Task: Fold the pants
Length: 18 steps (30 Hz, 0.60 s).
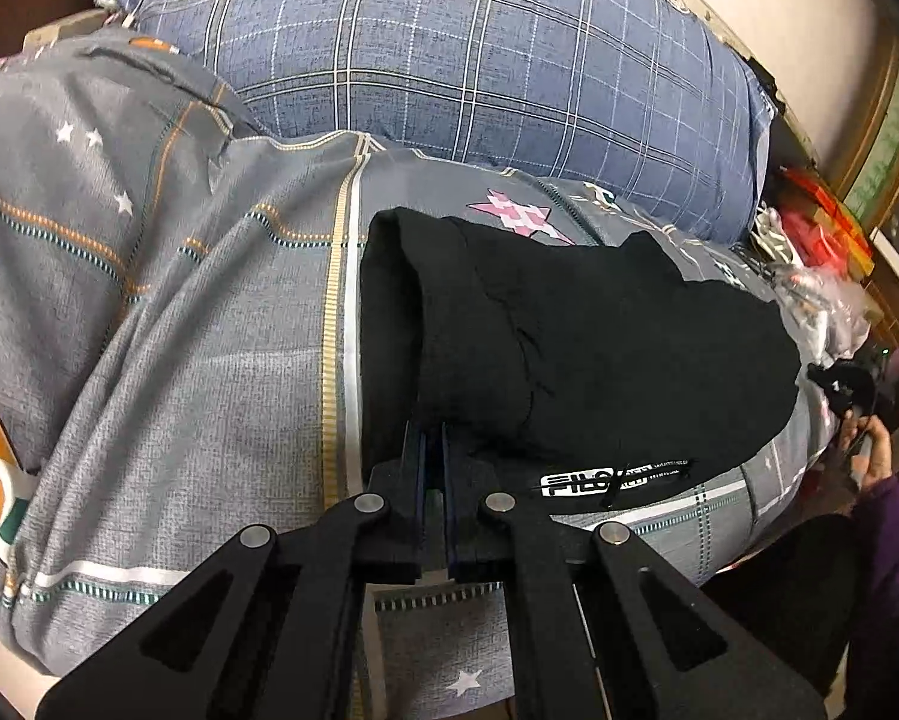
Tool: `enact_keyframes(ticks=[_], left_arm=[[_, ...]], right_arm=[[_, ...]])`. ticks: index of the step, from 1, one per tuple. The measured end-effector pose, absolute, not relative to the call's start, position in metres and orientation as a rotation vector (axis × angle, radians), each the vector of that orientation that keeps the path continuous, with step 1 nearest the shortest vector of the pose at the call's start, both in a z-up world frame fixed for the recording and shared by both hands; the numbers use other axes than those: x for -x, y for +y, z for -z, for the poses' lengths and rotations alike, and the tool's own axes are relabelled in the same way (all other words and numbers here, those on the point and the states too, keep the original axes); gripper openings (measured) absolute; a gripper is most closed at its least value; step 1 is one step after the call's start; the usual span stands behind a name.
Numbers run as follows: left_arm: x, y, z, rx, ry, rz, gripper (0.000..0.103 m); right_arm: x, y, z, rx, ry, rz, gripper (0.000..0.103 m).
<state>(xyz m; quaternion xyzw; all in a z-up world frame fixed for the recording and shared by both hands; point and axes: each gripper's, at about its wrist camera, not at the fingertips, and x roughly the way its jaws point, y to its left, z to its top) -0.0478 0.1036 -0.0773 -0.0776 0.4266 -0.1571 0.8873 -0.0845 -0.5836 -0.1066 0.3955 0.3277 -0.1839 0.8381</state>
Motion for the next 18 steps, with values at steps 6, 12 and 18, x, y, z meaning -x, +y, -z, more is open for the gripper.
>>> enact_keyframes(ticks=[6, 12, 18], left_arm=[[0.051, 0.108, 0.08, 0.198, 0.881, 0.335, 0.003], [0.053, 0.119, 0.077, 0.269, 0.835, 0.369, 0.003], [0.06, 0.129, 0.066, 0.313, 0.769, 0.405, 0.003]], right_arm=[[0.081, -0.578, 0.1, -0.879, 0.659, 0.265, 0.059], [0.05, -0.545, 0.101, -0.835, 0.729, 0.183, 0.064], [0.046, -0.529, 0.101, -0.737, 0.76, 0.19, 0.007]])
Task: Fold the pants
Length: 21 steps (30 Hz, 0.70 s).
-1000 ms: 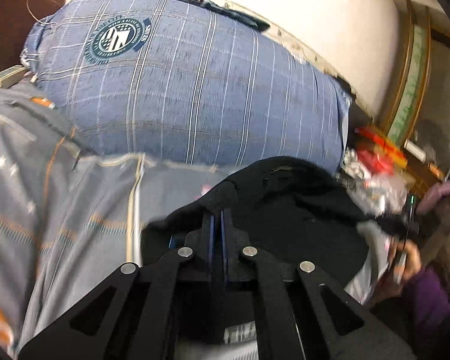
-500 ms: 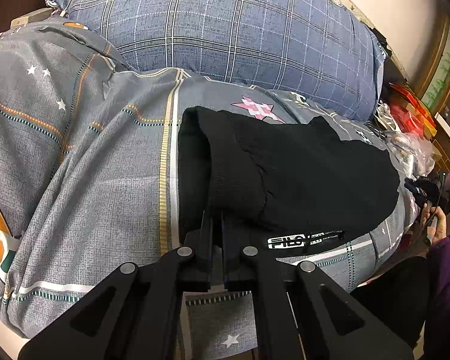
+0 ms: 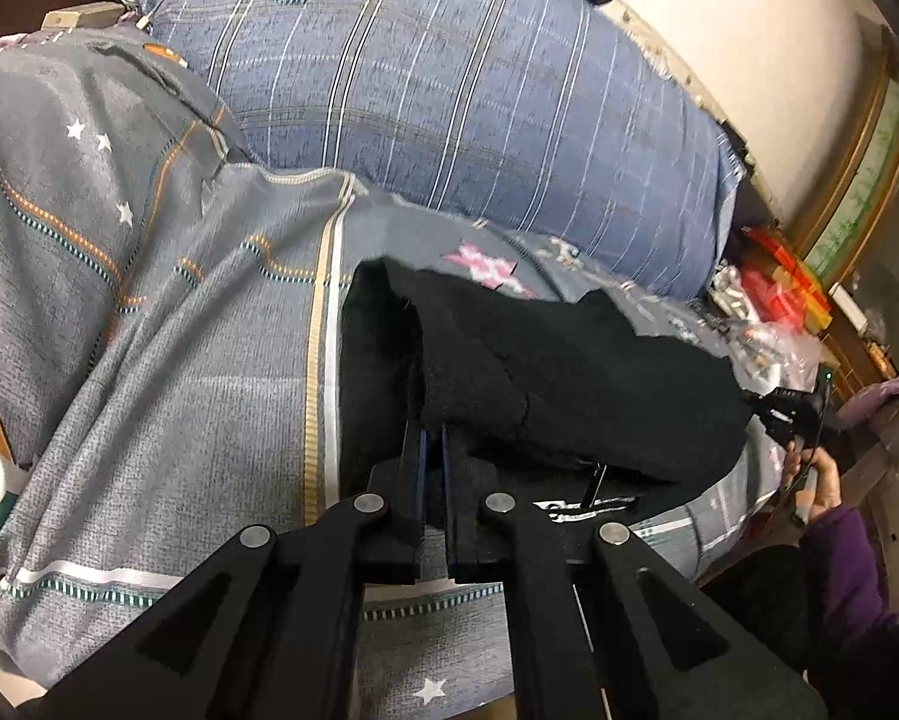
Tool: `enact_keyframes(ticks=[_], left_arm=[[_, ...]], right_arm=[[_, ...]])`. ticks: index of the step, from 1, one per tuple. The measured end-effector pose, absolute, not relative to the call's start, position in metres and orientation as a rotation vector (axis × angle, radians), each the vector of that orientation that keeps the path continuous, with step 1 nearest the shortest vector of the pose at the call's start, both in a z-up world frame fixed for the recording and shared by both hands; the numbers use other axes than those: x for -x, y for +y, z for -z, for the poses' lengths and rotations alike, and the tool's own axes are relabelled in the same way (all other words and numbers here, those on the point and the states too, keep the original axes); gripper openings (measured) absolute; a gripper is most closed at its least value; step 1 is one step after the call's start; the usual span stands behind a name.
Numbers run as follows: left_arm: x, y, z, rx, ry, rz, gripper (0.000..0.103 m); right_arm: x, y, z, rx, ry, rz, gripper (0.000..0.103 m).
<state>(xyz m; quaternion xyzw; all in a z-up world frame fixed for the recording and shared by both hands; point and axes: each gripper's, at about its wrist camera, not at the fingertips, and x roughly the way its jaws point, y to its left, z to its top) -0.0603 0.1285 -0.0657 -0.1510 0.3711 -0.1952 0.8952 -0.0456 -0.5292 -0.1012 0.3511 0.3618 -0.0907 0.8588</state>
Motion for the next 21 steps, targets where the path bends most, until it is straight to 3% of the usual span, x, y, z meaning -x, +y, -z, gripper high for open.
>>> enact_keyframes(ticks=[7, 10, 12, 13, 20, 21], left_arm=[[0.066, 0.143, 0.068, 0.309, 0.773, 0.374, 0.003], [0.056, 0.141, 0.089, 0.266, 0.903, 0.307, 0.003], [0.053, 0.146, 0.097, 0.241, 0.949, 0.222, 0.003], [0.054, 0.151, 0.095, 0.249, 0.941, 0.183, 0.003], [0.065, 0.131, 0.046, 0.182, 0.706, 0.173, 0.005], [0.064, 0.116, 0.042, 0.162, 0.697, 0.213, 0.012]], right_arm=[[0.085, -0.519, 0.079, -0.738, 0.664, 0.191, 0.007], [0.083, -0.525, 0.095, -0.729, 0.777, 0.328, 0.014], [0.084, -0.532, 0.099, -0.765, 0.804, 0.353, 0.027], [0.088, -0.537, 0.098, -0.796, 0.788, 0.37, 0.04], [0.099, -0.526, 0.067, -0.724, 0.579, 0.309, 0.042], [0.095, -0.518, 0.063, -0.692, 0.575, 0.279, 0.042]])
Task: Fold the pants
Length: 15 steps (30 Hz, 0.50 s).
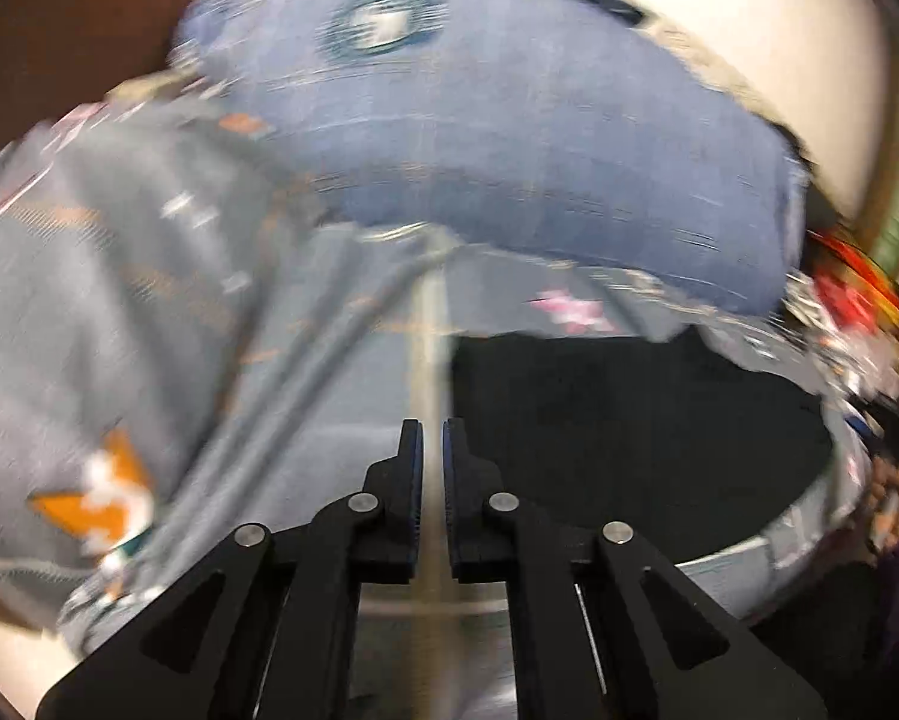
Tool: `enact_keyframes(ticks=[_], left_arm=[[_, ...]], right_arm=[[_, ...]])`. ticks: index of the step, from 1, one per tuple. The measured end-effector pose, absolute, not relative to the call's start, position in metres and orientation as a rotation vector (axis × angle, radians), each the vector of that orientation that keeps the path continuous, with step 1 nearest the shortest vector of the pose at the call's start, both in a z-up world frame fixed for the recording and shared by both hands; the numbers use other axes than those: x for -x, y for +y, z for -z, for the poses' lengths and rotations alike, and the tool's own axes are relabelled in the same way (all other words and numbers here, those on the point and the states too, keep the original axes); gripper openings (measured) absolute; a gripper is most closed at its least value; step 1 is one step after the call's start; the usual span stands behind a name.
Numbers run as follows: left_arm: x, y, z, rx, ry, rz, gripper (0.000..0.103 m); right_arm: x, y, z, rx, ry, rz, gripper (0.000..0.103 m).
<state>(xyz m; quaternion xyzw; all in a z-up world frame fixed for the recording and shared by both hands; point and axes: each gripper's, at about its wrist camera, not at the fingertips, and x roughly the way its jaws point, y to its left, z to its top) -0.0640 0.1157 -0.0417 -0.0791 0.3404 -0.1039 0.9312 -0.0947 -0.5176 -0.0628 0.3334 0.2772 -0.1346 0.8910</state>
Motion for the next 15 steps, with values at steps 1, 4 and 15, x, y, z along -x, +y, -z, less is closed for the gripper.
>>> enact_keyframes(ticks=[1, 4, 15], left_arm=[[0.061, 0.098, 0.039, 0.136, 0.693, 0.253, 0.033], [0.053, 0.053, 0.041, 0.095, 0.694, 0.321, 0.074], [0.022, 0.032, 0.093, 0.07, 0.879, 0.252, 0.072]], right_arm=[[0.088, -0.504, 0.058, -0.64, 0.581, 0.24, 0.041], [0.062, -0.455, 0.052, -0.501, 0.65, 0.105, 0.041], [0.021, -0.383, 0.095, -0.166, 0.931, 0.087, 0.04]])
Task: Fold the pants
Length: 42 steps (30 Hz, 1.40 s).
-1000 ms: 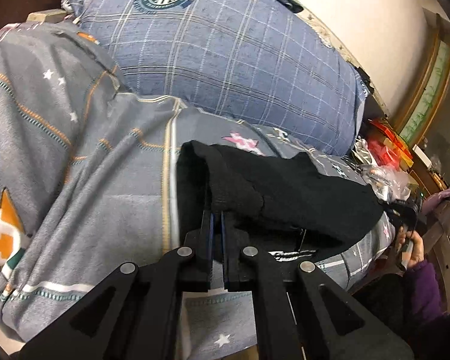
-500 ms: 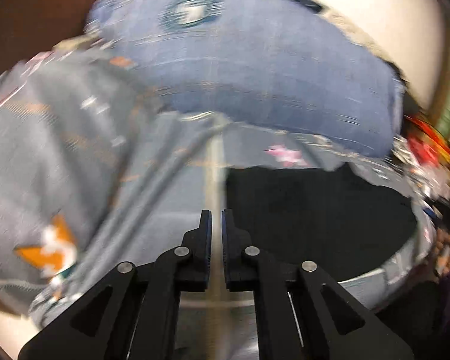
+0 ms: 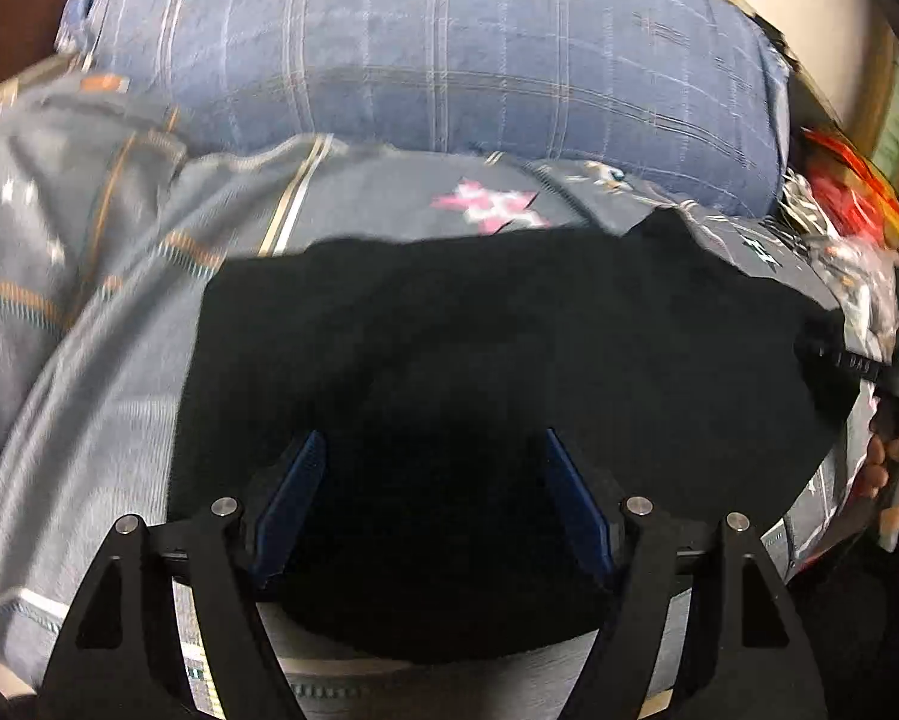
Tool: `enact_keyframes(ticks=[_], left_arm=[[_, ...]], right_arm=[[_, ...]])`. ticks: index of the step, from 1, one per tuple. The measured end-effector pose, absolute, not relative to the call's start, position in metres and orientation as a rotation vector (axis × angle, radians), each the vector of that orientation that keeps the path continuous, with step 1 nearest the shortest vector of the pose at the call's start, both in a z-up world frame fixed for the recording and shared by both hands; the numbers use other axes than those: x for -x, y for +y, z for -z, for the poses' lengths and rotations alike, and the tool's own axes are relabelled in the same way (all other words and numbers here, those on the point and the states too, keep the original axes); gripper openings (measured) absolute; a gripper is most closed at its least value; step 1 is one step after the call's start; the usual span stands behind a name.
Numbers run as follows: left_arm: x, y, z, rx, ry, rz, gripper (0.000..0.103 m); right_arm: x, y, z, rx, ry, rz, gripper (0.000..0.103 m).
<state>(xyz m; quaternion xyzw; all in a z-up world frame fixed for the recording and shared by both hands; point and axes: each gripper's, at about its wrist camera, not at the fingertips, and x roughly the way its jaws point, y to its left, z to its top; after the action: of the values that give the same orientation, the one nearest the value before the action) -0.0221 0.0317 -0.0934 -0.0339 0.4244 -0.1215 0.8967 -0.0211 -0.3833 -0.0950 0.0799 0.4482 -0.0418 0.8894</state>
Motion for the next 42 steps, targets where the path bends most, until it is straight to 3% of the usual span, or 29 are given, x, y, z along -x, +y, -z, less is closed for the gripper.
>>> enact_keyframes(ticks=[3, 6, 10, 12, 17, 19, 30, 33, 34, 36, 42], left_arm=[[0.028, 0.027, 0.096, -0.017, 0.867, 0.246, 0.064], [0.031, 0.027, 0.099, -0.072, 0.853, 0.249, 0.063], [0.033, 0.036, 0.09, -0.029, 0.841, 0.23, 0.055], [0.035, 0.033, 0.081, -0.026, 0.809, 0.217, 0.055], [0.03, 0.028, 0.061, -0.011, 0.755, 0.201, 0.057], [0.02, 0.029, 0.059, 0.012, 0.778, 0.185, 0.063], [-0.022, 0.048, 0.085, 0.043, 0.849, 0.057, 0.066], [-0.025, 0.056, 0.092, 0.07, 0.873, 0.06, 0.069], [-0.026, 0.057, 0.093, 0.074, 0.878, 0.059, 0.07], [-0.029, 0.059, 0.096, 0.07, 0.883, 0.056, 0.073], [-0.034, 0.055, 0.102, 0.002, 0.873, 0.038, 0.078]], right_arm=[[0.021, -0.389, 0.1, -0.149, 0.933, 0.09, 0.04], [0.024, -0.403, 0.103, -0.12, 0.929, 0.151, 0.039], [0.024, -0.421, 0.102, -0.195, 0.918, 0.166, 0.025], [0.024, -0.419, 0.096, -0.206, 0.911, 0.188, 0.029], [0.026, -0.385, 0.06, -0.253, 0.744, -0.023, 0.032], [0.018, -0.36, 0.054, -0.254, 0.733, -0.134, 0.032], [-0.06, -0.218, 0.075, -0.114, 0.892, -0.406, 0.029], [-0.085, -0.215, 0.096, -0.103, 0.969, -0.348, 0.028], [-0.091, -0.215, 0.103, -0.096, 0.982, -0.32, 0.022], [-0.097, -0.219, 0.109, -0.109, 0.974, -0.309, 0.019], [-0.12, -0.216, 0.118, -0.087, 0.967, -0.265, 0.019]])
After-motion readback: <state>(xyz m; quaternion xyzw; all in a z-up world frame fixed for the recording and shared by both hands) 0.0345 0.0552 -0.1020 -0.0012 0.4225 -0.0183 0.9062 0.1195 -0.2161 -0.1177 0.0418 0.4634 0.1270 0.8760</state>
